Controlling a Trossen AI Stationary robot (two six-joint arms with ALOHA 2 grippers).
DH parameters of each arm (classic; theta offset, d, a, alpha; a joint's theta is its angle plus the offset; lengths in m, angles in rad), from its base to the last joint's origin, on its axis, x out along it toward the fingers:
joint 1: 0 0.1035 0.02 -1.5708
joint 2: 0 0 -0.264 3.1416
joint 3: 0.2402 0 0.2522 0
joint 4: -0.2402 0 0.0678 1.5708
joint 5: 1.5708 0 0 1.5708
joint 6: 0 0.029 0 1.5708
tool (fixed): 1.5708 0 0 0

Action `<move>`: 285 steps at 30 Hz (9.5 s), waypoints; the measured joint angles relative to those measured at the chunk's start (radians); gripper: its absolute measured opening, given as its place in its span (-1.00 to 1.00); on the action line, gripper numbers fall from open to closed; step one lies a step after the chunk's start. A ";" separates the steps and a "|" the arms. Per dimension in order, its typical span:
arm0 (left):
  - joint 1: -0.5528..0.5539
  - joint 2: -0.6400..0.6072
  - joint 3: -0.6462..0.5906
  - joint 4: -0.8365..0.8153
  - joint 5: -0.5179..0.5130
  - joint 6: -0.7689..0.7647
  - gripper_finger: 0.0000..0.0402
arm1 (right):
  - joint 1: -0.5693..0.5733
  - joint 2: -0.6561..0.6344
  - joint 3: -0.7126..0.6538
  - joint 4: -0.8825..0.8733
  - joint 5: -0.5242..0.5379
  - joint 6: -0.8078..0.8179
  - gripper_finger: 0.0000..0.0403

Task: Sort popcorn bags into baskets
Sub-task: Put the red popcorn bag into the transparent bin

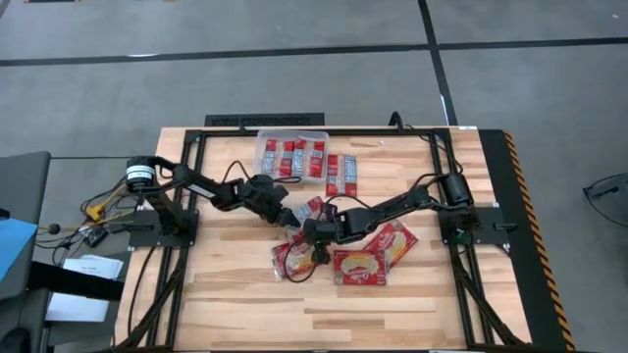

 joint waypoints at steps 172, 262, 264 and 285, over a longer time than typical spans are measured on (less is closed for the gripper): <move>-0.265 -0.538 0.985 -1.478 -0.636 0.480 0.34 | -0.208 -0.206 -0.406 0.016 0.198 0.335 -0.94; 0.024 -0.018 0.167 -0.150 -0.208 -0.035 -1.00 | -0.137 -0.463 -0.250 -0.043 0.135 0.091 -0.94; 0.028 -0.082 0.170 -0.158 -0.207 -0.037 -1.00 | -0.129 -0.541 -0.249 -0.107 0.187 0.090 -0.91; 0.585 -0.524 0.172 -0.589 -0.295 0.235 -1.00 | -0.121 -0.681 -0.248 -0.255 0.373 0.112 -0.84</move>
